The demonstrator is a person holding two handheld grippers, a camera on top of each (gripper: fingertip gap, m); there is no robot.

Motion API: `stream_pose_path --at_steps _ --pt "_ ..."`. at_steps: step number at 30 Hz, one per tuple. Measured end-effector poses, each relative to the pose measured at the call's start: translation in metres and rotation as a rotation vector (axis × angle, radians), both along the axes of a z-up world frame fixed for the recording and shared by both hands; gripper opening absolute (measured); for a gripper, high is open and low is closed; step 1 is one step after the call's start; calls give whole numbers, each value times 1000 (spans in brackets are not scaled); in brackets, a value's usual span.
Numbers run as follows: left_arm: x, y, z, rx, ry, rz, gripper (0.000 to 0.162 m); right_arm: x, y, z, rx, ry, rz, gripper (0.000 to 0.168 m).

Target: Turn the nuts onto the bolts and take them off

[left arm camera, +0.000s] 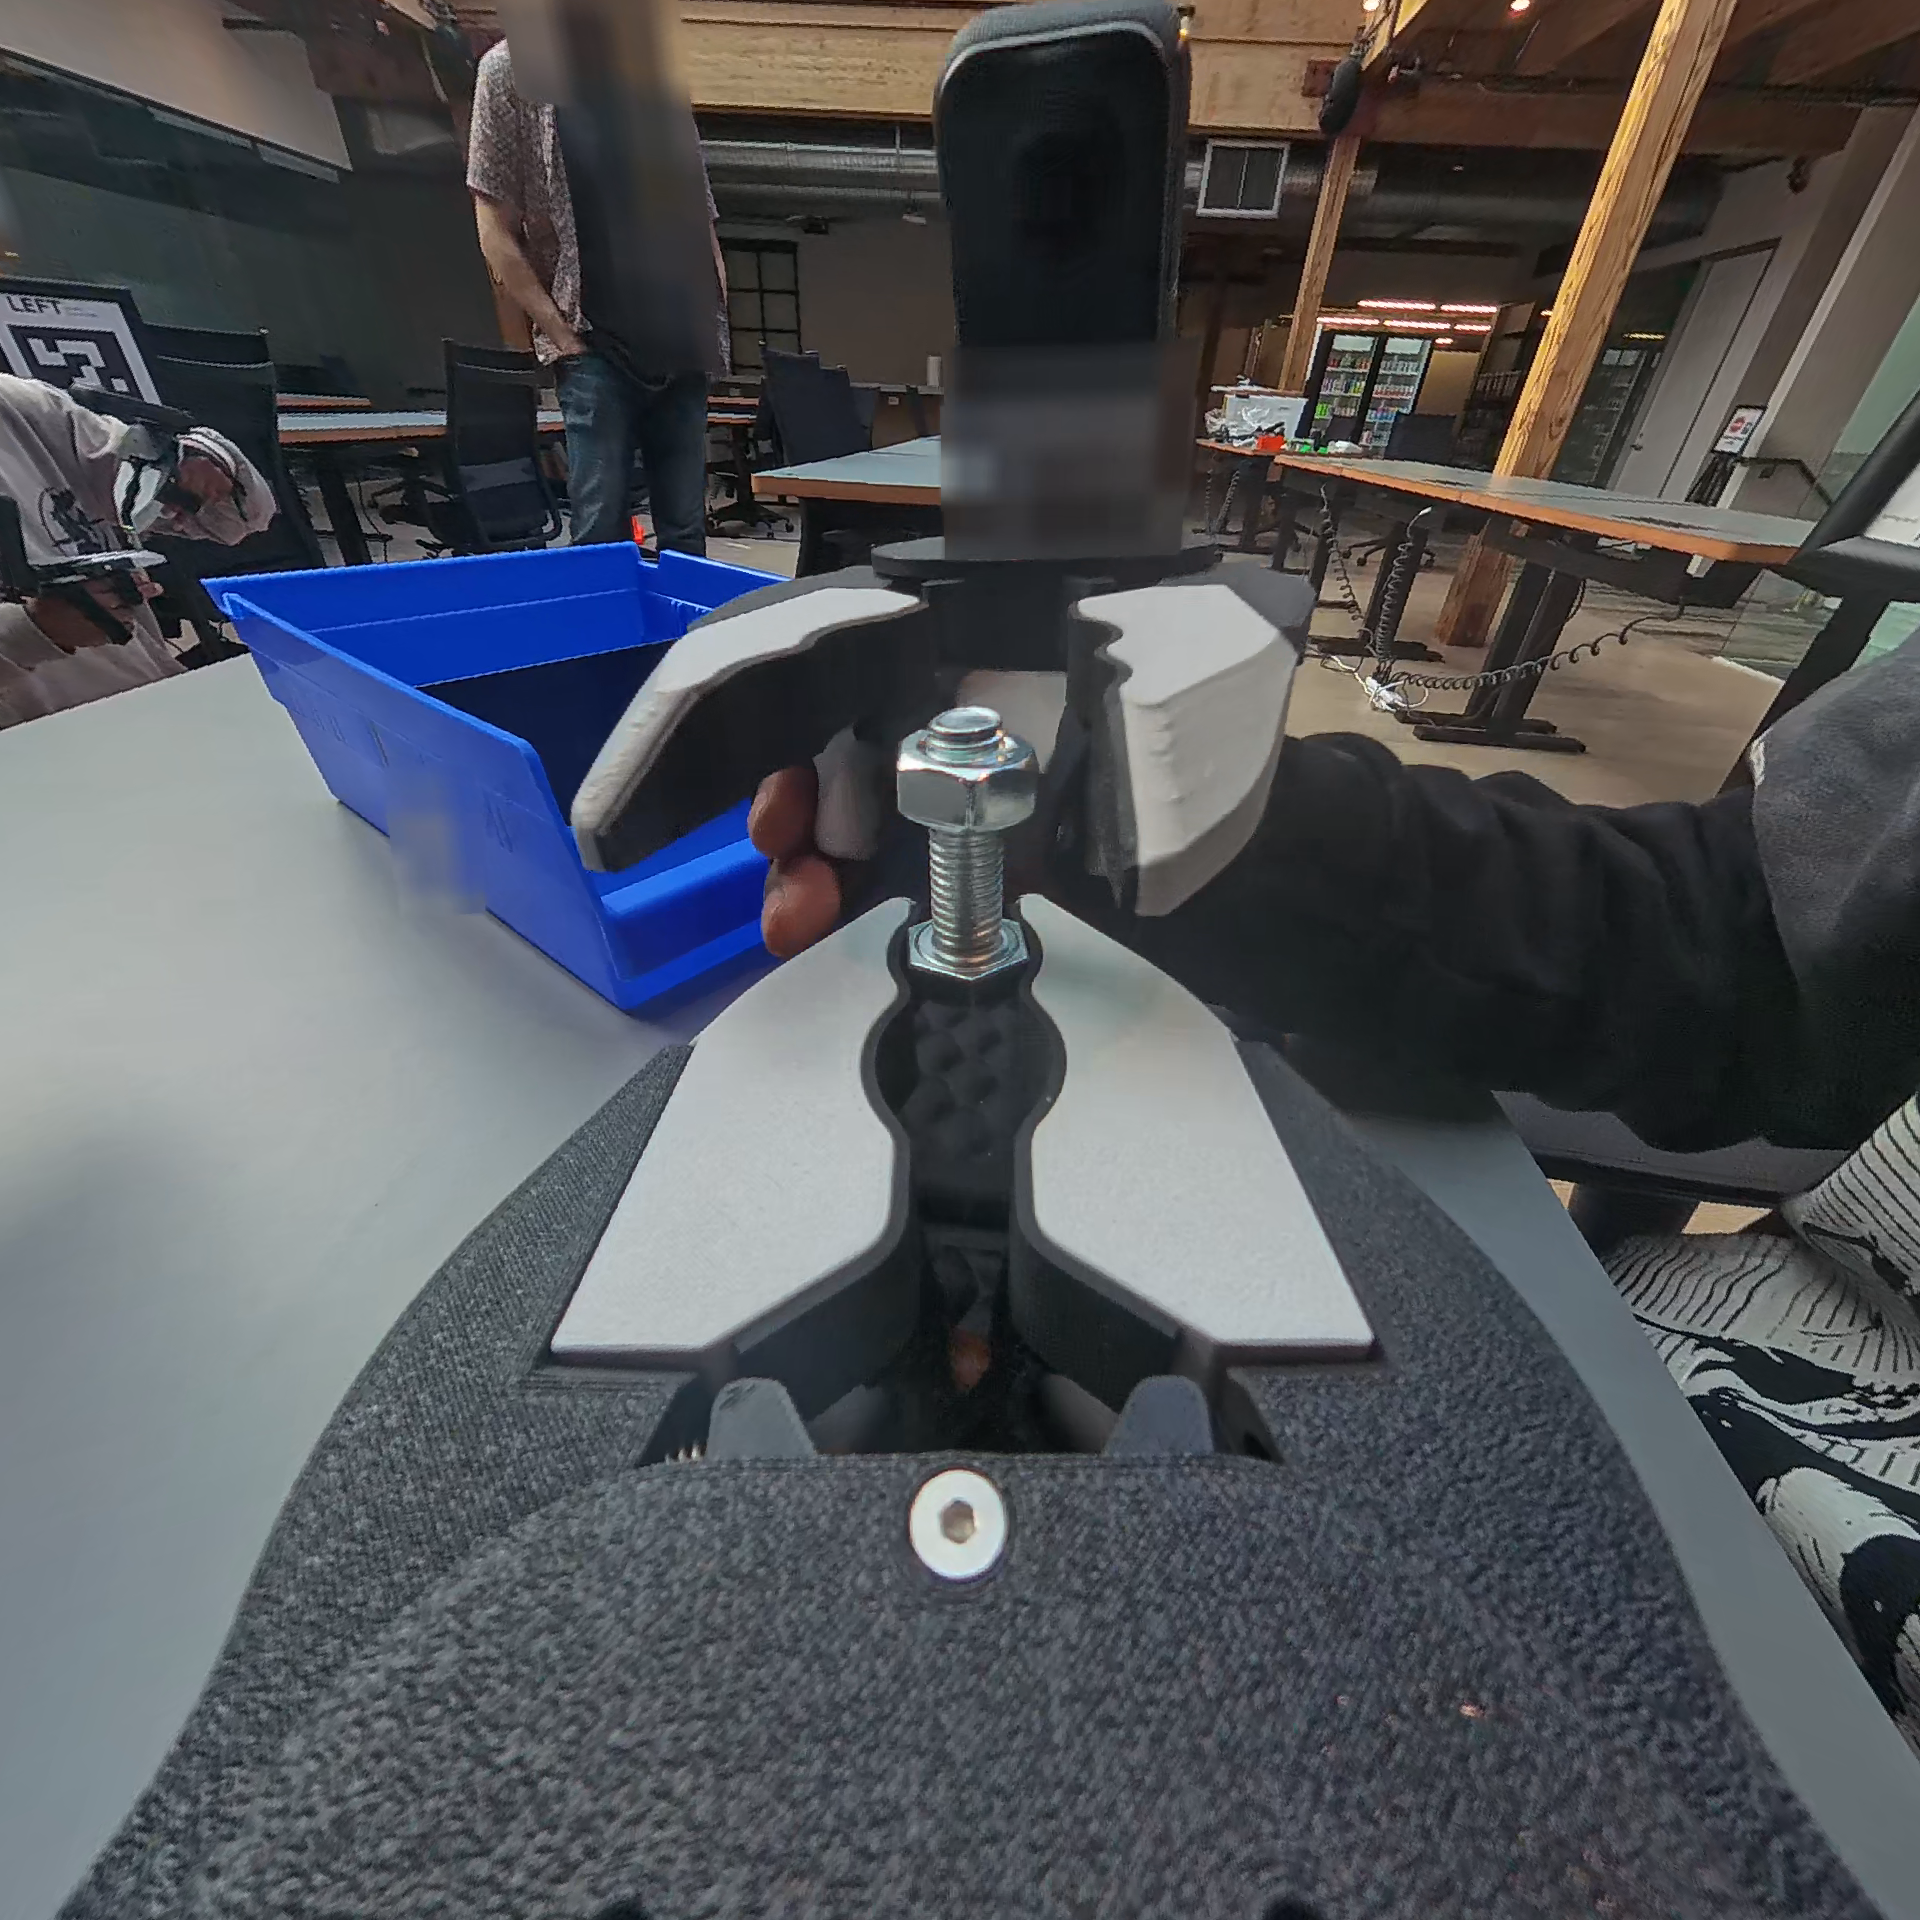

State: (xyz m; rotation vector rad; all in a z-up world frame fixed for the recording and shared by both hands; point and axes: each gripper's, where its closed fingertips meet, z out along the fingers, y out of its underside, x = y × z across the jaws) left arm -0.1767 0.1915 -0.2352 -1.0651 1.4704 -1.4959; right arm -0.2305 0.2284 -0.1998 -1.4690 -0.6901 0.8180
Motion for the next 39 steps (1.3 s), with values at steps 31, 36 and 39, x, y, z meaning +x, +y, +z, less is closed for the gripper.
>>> stream_pose_path --at_steps 31,36,39 --pt "-1 2 2 -13 -10 0 14 20 -9 3 24 1 -53 61" --pt "-1 3 2 -15 -10 3 14 0 5 0 4 -1 -48 66" --pt "-1 3 2 -16 -11 8 14 -2 11 -1 1 4 -69 66"
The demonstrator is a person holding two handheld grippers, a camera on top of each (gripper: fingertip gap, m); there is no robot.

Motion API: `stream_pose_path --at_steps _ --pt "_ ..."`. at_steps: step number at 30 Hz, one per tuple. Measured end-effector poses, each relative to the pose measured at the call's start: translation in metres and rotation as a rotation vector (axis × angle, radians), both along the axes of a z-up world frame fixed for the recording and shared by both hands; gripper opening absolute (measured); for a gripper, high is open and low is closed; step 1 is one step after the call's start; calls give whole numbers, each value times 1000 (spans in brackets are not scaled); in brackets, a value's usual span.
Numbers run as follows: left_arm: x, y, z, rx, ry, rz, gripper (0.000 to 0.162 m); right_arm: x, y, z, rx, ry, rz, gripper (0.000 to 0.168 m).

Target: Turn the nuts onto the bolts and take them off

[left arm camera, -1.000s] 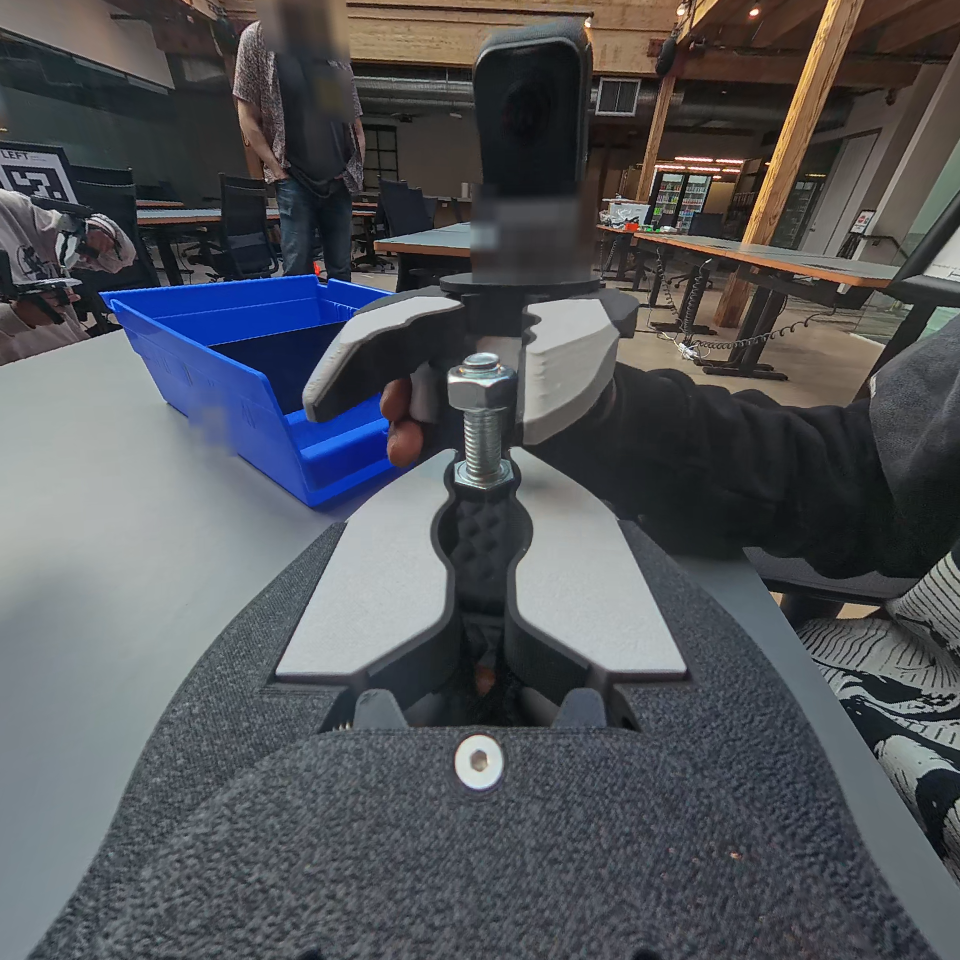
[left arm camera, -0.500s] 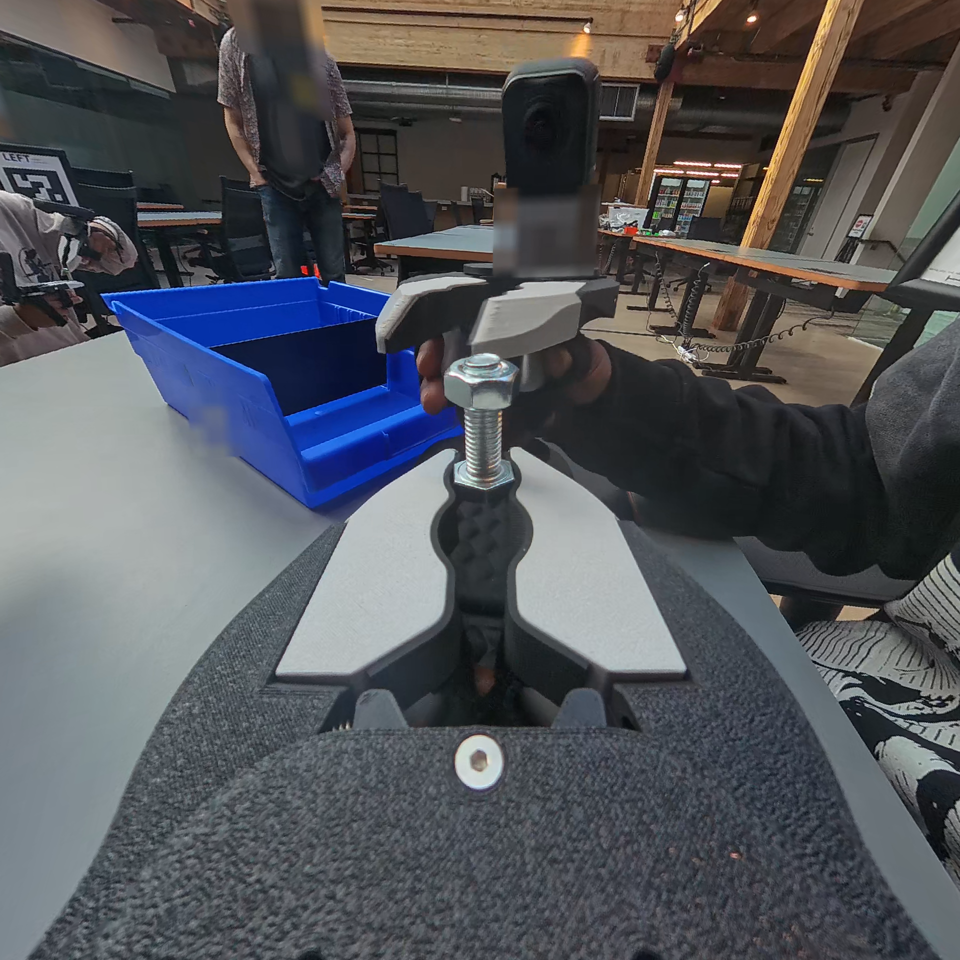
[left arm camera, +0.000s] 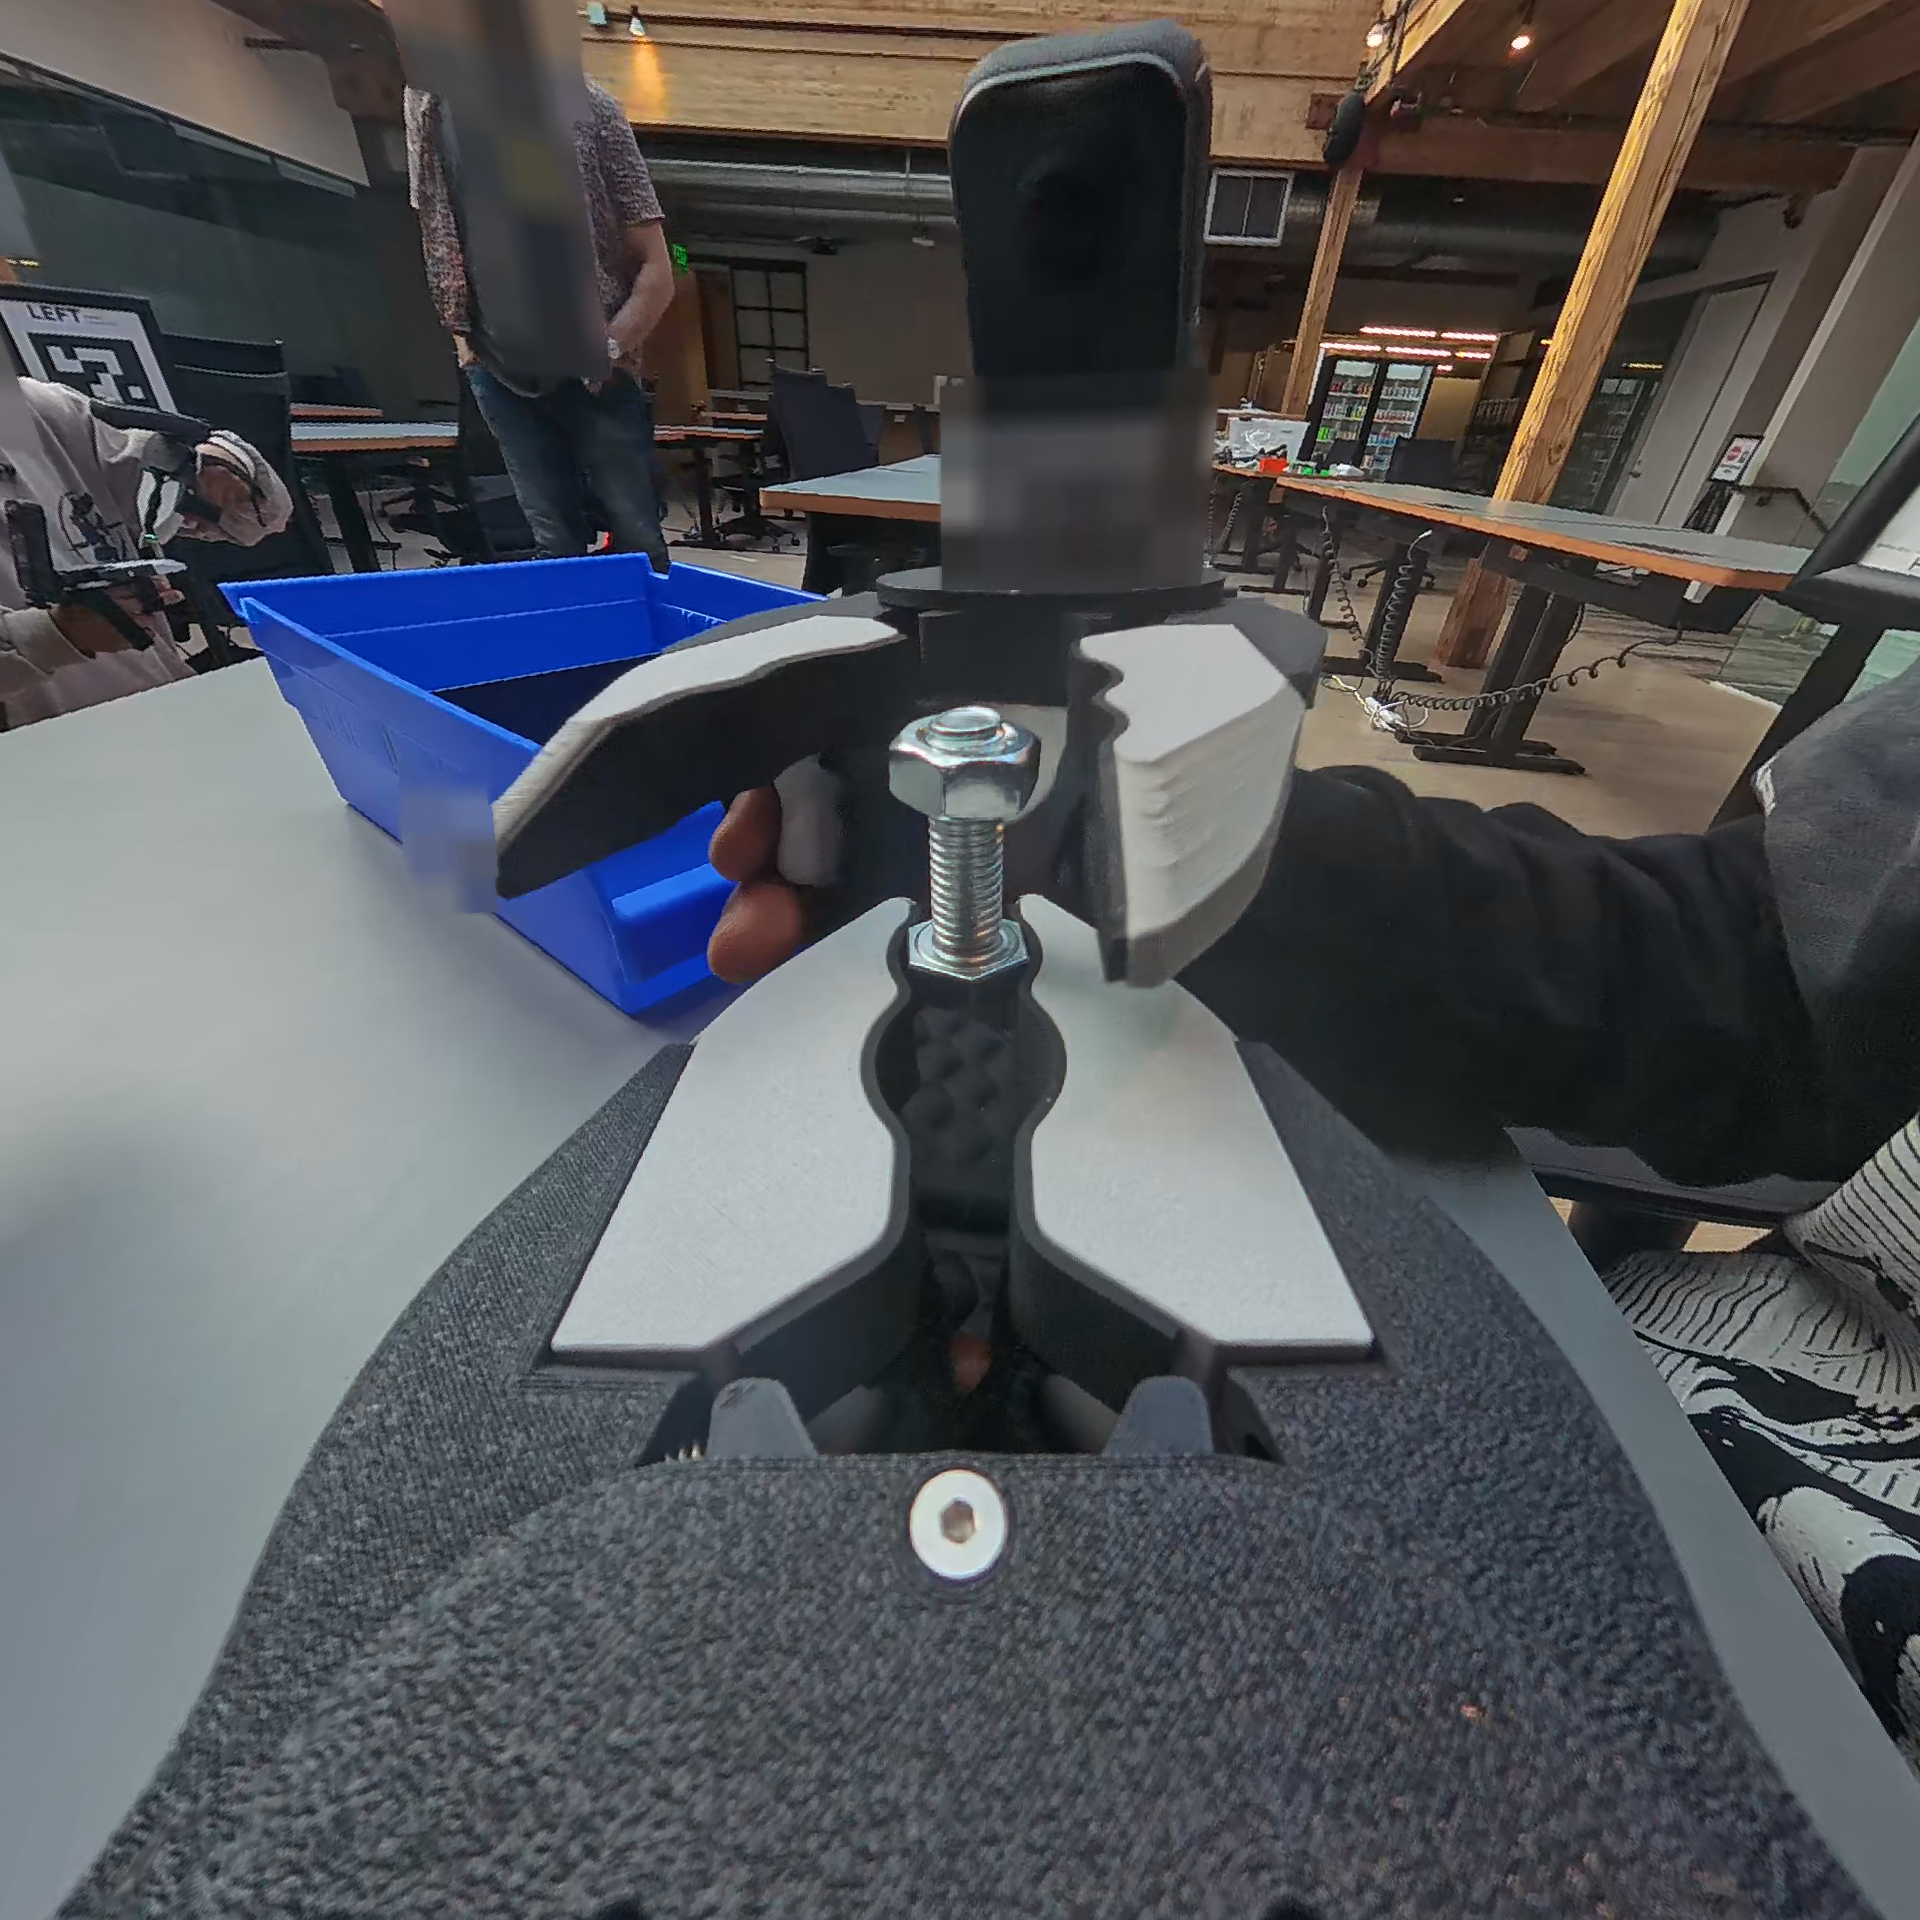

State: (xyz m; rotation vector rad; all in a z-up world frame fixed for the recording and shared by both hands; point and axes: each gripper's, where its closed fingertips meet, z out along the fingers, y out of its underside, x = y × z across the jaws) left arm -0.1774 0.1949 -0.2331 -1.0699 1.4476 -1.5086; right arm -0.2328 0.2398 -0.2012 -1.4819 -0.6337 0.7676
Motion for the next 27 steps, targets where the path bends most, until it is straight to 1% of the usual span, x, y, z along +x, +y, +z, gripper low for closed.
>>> stream_pose_path --at_steps 4,6,9,15,19,22,27 --pt "0 0 0 -1 -2 -5 14 8 0 3 8 23 -25 56" --pt "0 -2 0 6 0 -8 14 11 -3 3 17 17 -25 57" --pt "0 -1 1 2 -3 -7 14 16 -8 5 38 14 -26 49" --pt "0 0 1 -8 -5 -4 14 29 -17 6 50 17 -39 45" --pt "-1 1 2 -15 -11 -1 14 41 -20 7 61 14 -78 30" --pt "0 0 1 -5 -6 -3 14 40 -23 7 53 26 -58 34" --pt "0 0 2 -7 -7 -2 14 21 -25 10 63 3 6 43"
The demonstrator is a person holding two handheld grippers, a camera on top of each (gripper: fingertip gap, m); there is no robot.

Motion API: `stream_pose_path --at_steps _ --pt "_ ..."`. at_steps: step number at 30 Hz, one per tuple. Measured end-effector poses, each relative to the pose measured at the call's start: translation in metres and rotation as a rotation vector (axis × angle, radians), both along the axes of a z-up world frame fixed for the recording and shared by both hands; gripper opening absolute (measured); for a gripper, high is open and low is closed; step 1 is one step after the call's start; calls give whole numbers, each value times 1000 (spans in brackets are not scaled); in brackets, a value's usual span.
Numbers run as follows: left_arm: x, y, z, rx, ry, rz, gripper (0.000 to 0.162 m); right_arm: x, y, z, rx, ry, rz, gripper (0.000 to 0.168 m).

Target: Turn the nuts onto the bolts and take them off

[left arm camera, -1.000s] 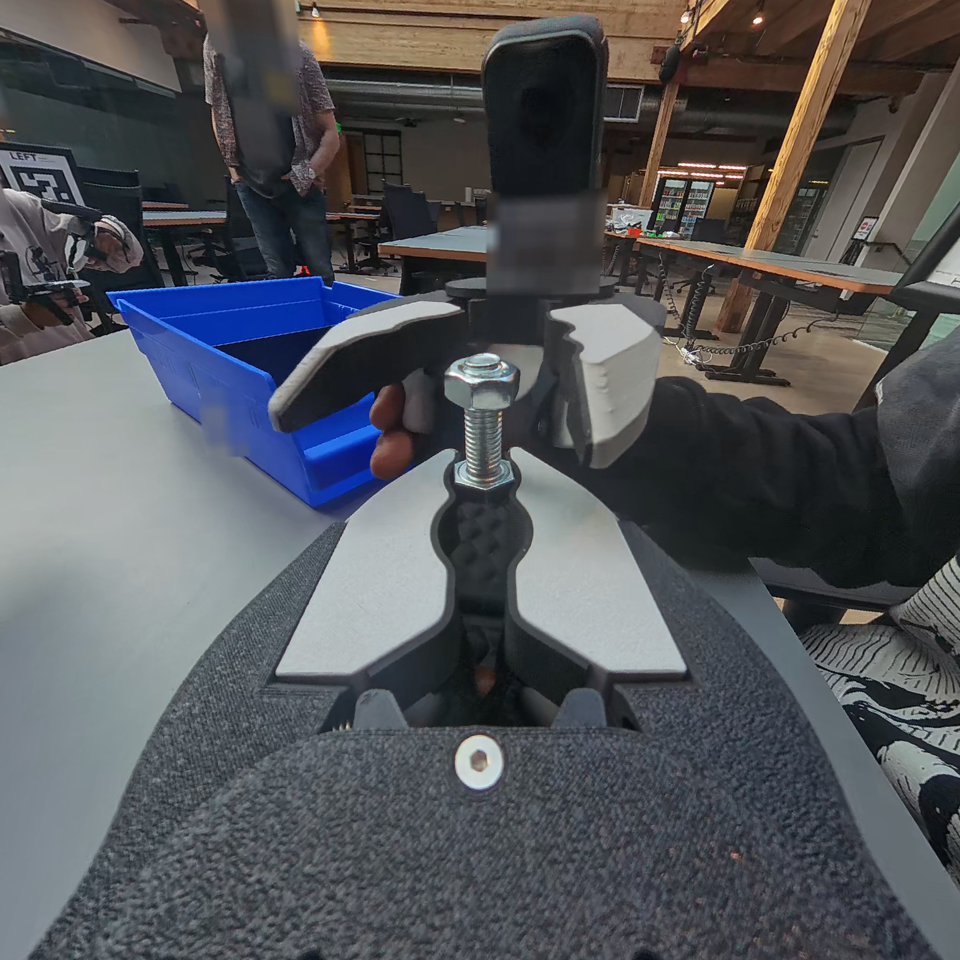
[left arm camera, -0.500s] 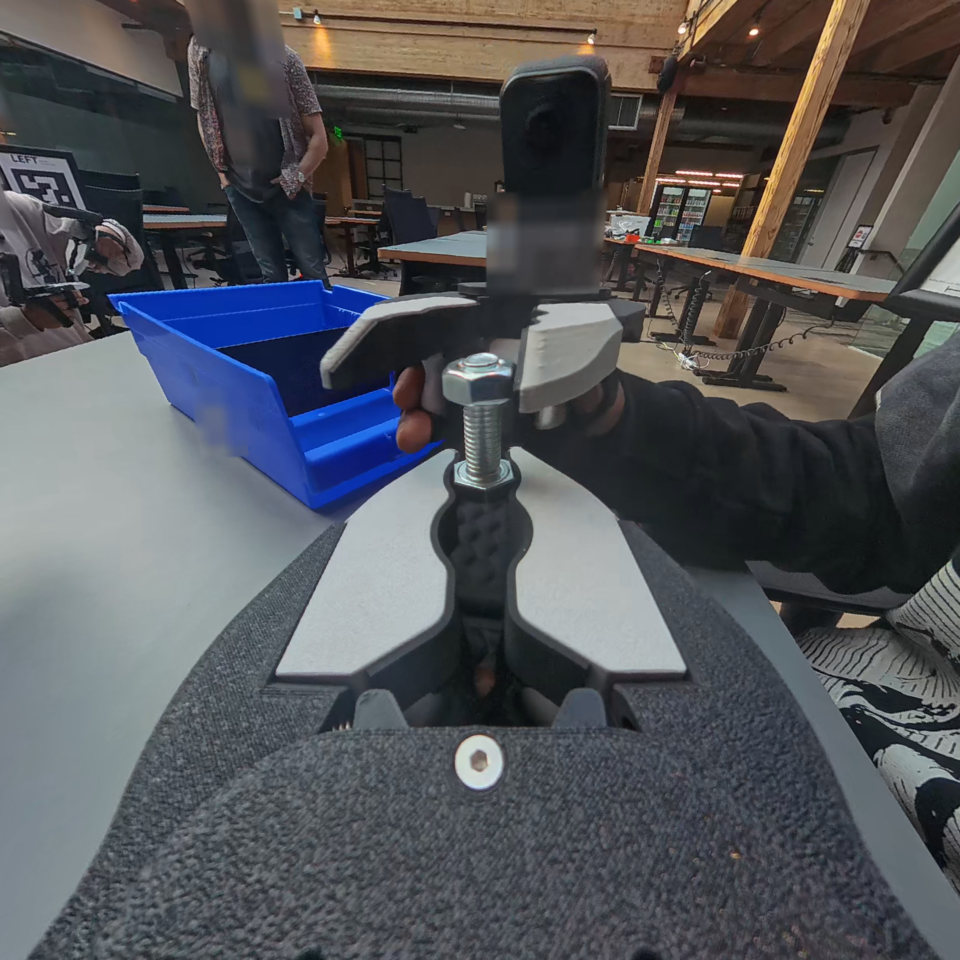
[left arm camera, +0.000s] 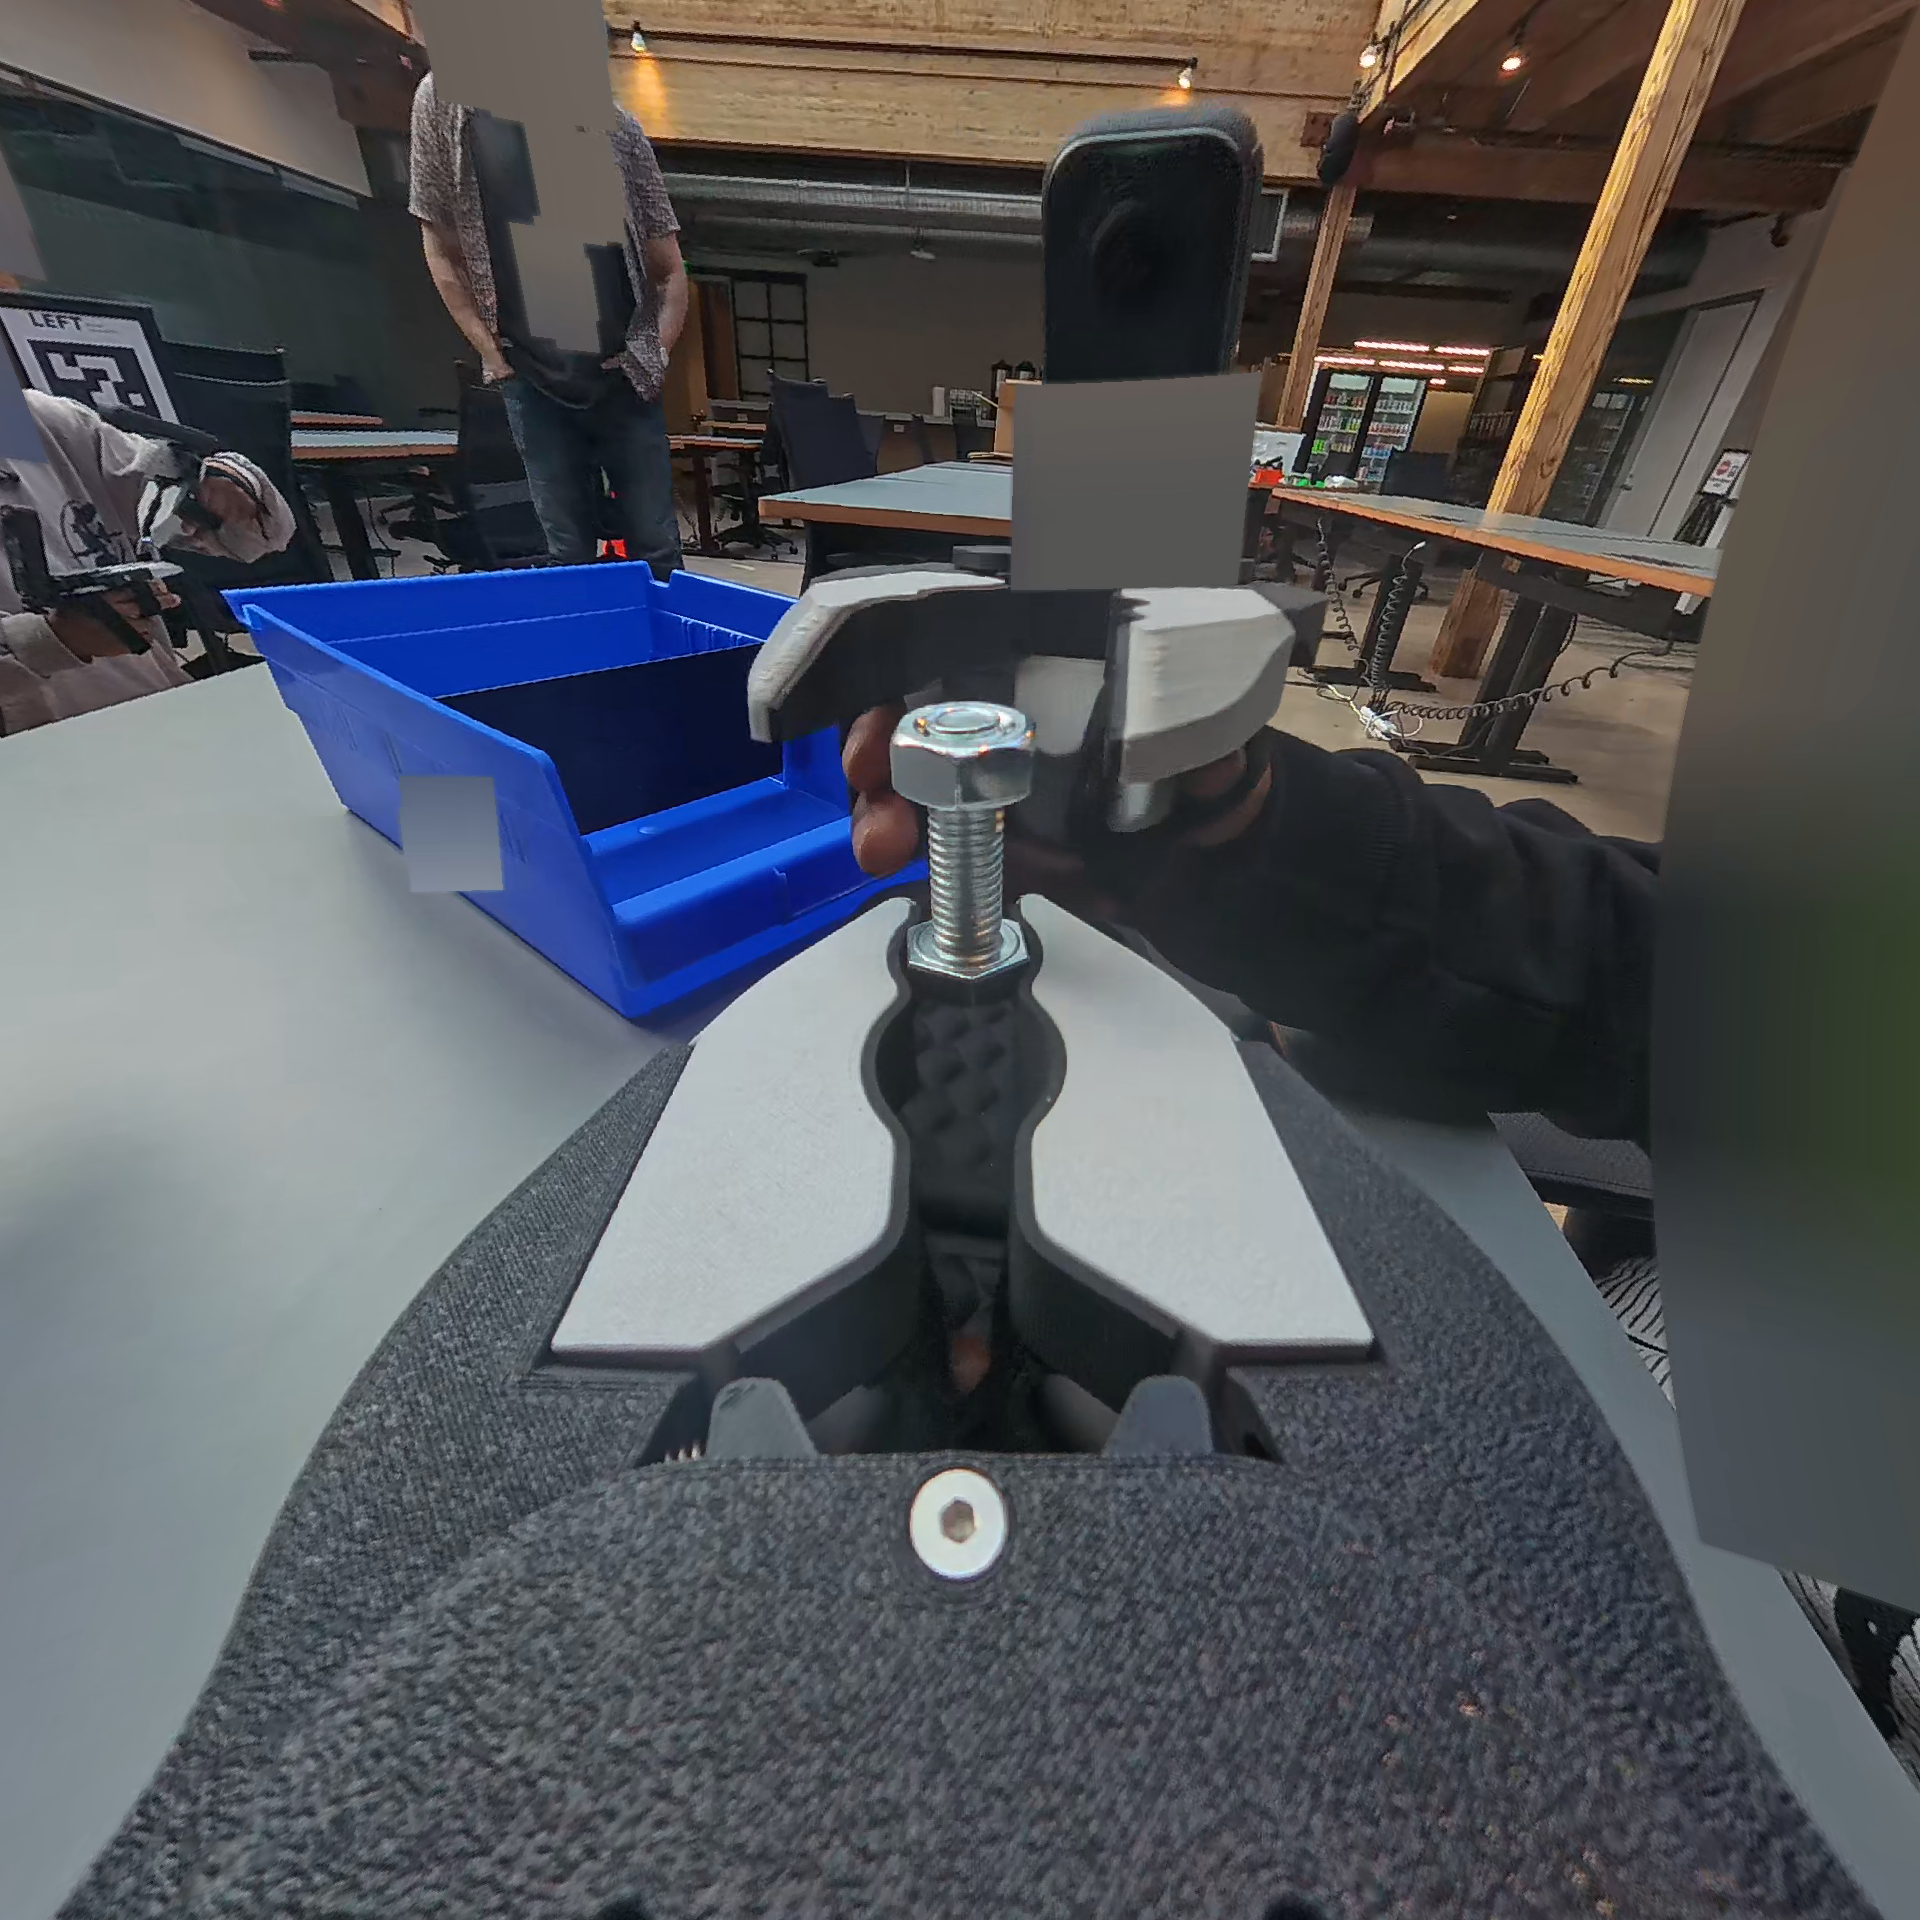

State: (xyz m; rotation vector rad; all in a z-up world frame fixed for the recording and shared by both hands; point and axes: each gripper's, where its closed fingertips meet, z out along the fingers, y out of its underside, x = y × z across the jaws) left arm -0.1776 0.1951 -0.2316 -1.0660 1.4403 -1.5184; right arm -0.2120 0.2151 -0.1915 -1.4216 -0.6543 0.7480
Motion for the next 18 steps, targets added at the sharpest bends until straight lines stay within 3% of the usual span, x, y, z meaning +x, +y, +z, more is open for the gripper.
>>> stream_pose_path --at_steps 8,18 --pt "0 -2 -1 13 2 -4 14 -14 18 -8 -40 -52 -15 45" --pt "0 -1 0 6 -1 -4 14 11 1 -3 -11 -18 -45 36"
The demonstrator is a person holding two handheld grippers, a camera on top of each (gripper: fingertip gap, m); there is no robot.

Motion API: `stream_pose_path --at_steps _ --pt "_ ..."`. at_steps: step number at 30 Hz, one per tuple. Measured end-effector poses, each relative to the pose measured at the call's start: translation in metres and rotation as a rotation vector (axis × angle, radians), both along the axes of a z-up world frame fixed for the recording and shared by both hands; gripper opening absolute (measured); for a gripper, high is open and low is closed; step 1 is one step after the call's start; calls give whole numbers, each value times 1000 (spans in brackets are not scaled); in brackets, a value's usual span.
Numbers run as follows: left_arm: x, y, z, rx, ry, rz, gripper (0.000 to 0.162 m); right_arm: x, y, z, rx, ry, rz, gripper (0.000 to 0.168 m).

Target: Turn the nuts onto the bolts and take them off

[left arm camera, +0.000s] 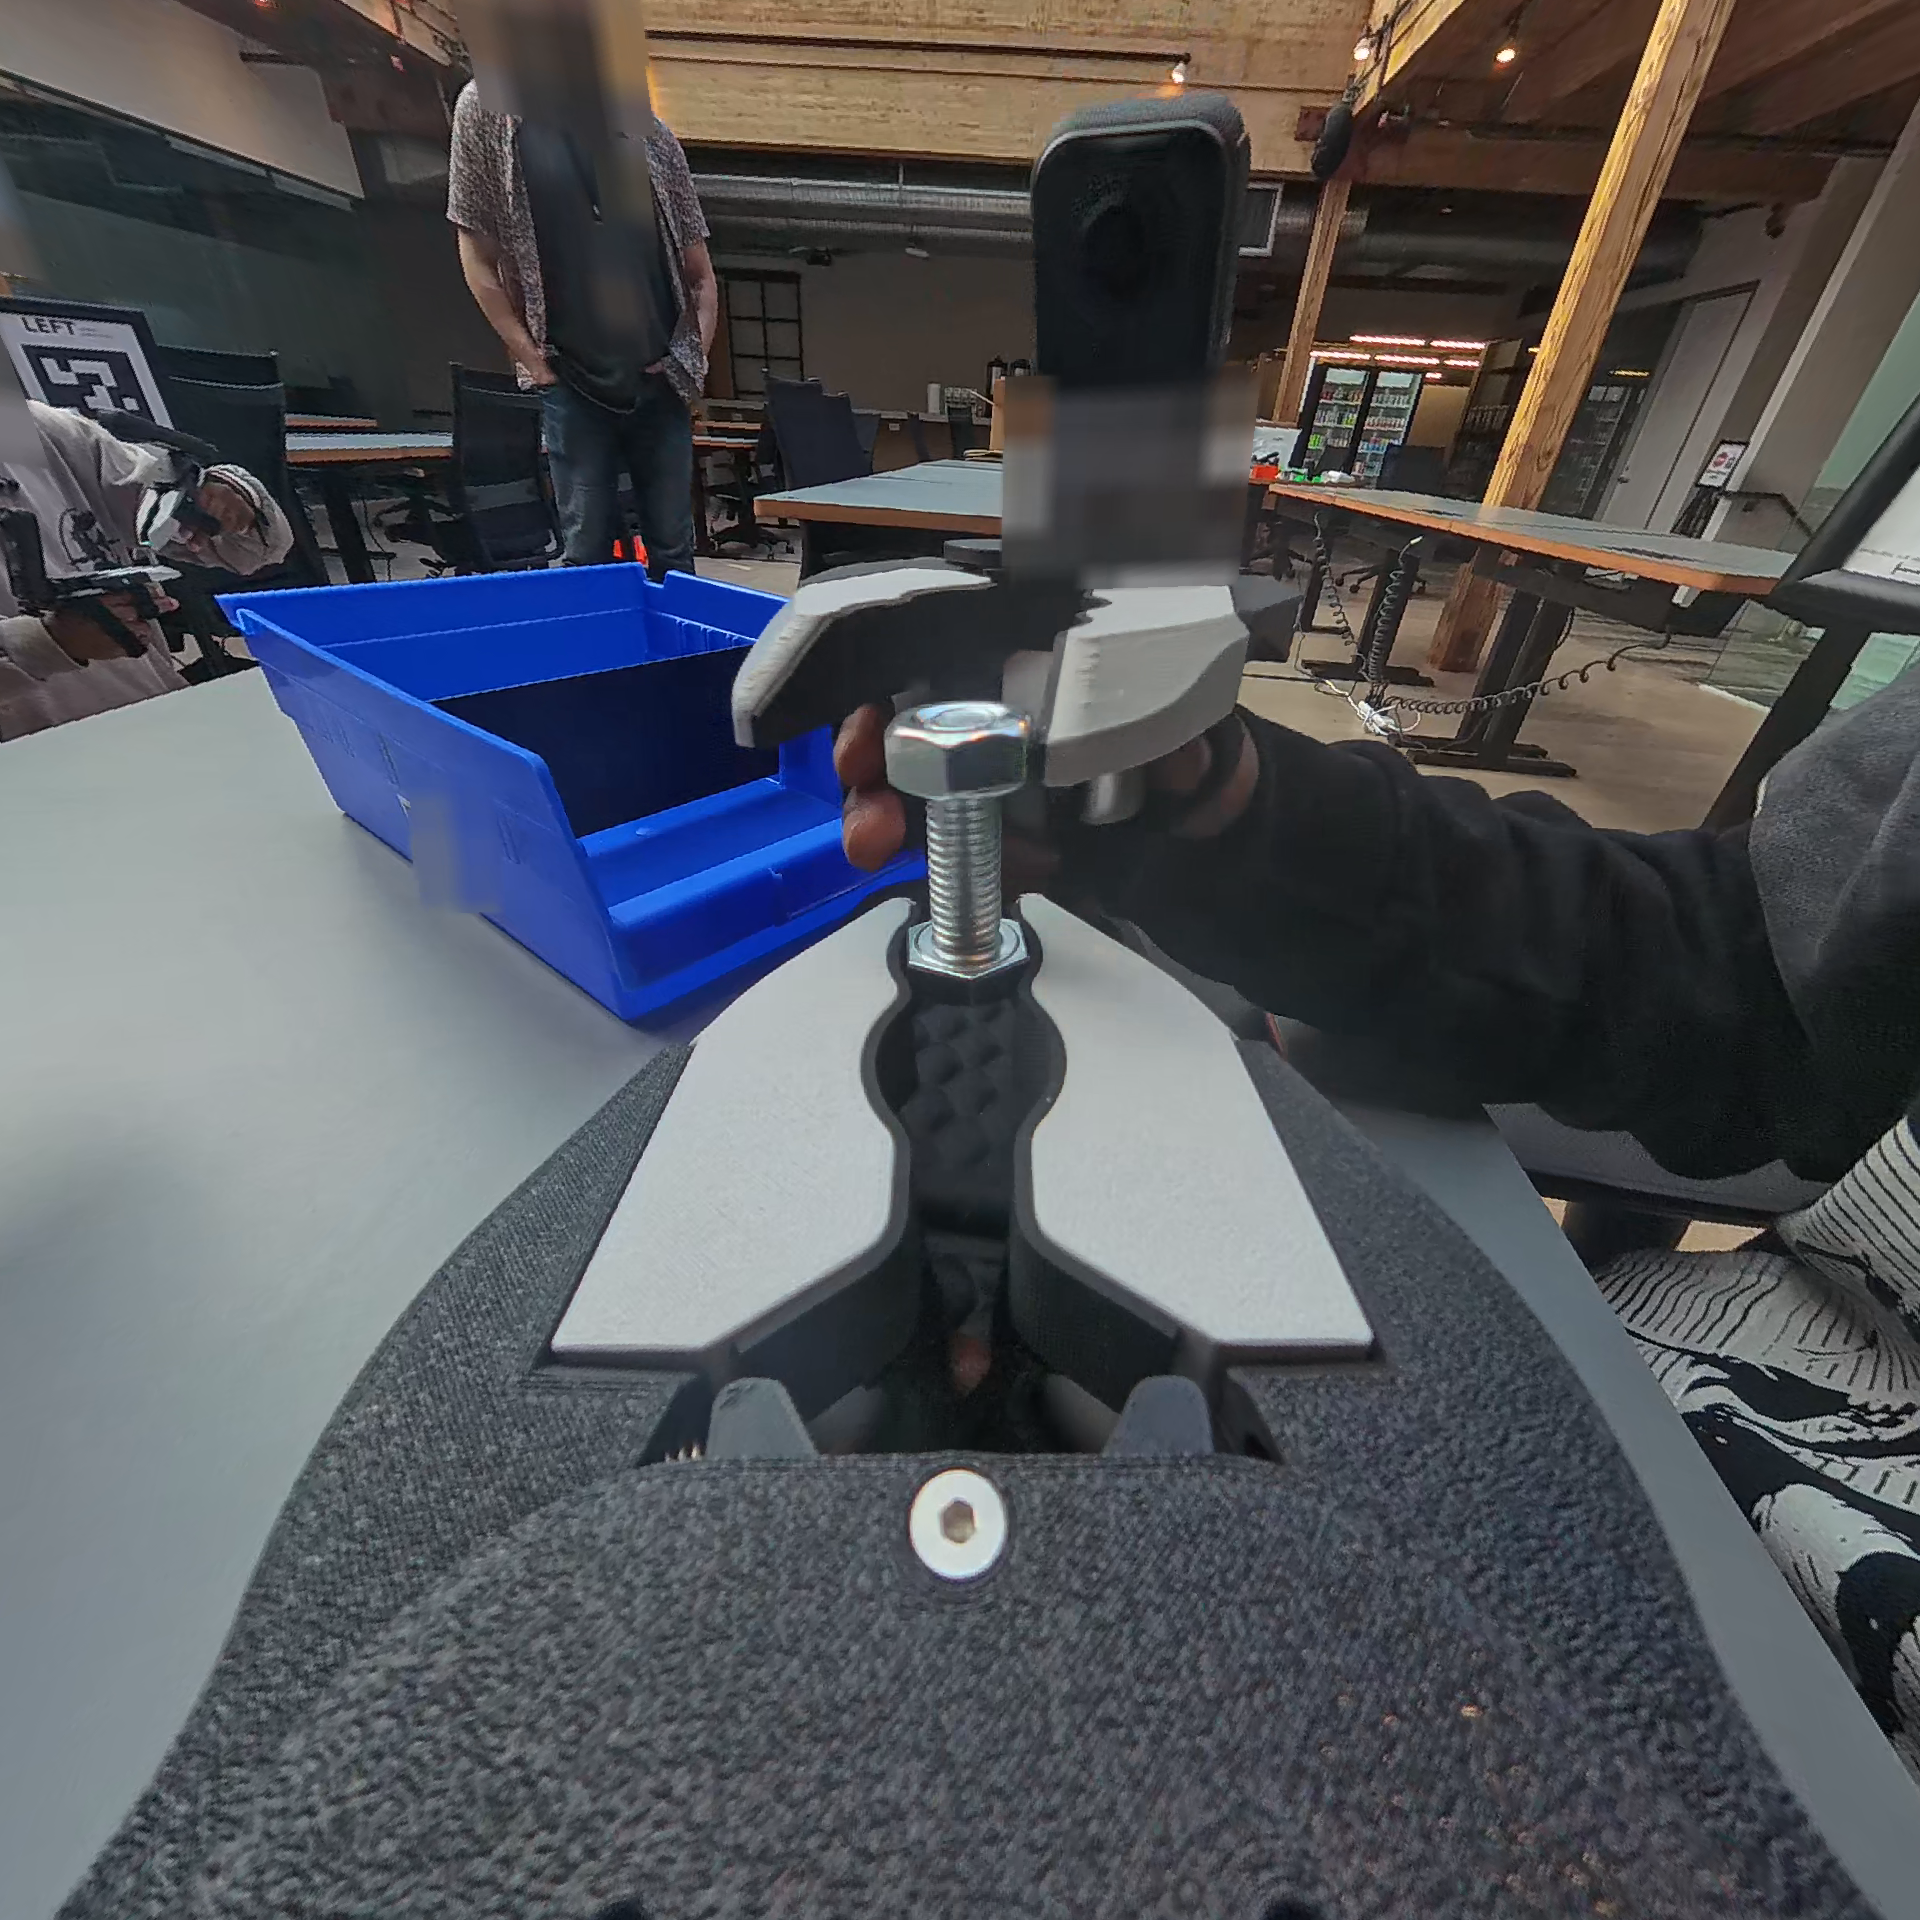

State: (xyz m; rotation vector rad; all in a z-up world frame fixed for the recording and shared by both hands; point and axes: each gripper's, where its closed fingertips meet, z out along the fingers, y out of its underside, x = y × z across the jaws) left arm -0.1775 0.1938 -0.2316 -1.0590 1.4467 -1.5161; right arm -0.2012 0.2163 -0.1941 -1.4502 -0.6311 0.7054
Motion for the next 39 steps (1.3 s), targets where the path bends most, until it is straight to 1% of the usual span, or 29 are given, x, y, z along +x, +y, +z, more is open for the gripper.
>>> stream_pose_path --at_steps 3,5,6,7,9,11,17,21,26,28,29,32,34,35,39 --pt "0 0 0 1 -1 0 14 12 -1 1 15 7 -40 18" --pt "0 -1 -1 5 2 0 14 15 -3 7 28 39 -37 16" --pt "0 0 0 4 1 0 14 13 -5 9 34 53 -21 17" --pt "0 0 0 2 0 0 14 10 -6 10 35 61 -2 23" --pt "0 0 0 1 1 2 14 1 -6 10 23 61 24 40" --pt "0 0 -1 5 4 2 14 -10 -3 8 8 41 42 48" --pt "0 0 -1 7 4 3 14 -28 13 4 -18 19 45 50" --pt "0 -1 -1 10 3 0 14 -21 15 0 -30 6 16 46" --pt "0 0 -1 2 1 1 14 -3 6 1 -22 19 -17 47" --pt "0 0 0 0 0 2 14 4 4 2 -13 22 -32 42" --pt "0 1 0 -3 -1 2 14 8 3 2 -9 24 -46 34" --pt "0 0 0 1 0 2 14 18 1 4 8 27 -74 18" --pt "0 0 0 0 -1 2 14 21 0 6 19 36 -78 16" --pt "0 0 0 -2 -2 2 14 19 -1 8 21 42 -69 18" --pt "0 0 -1 0 0 2 14 1 -1 11 5 57 -7 44"
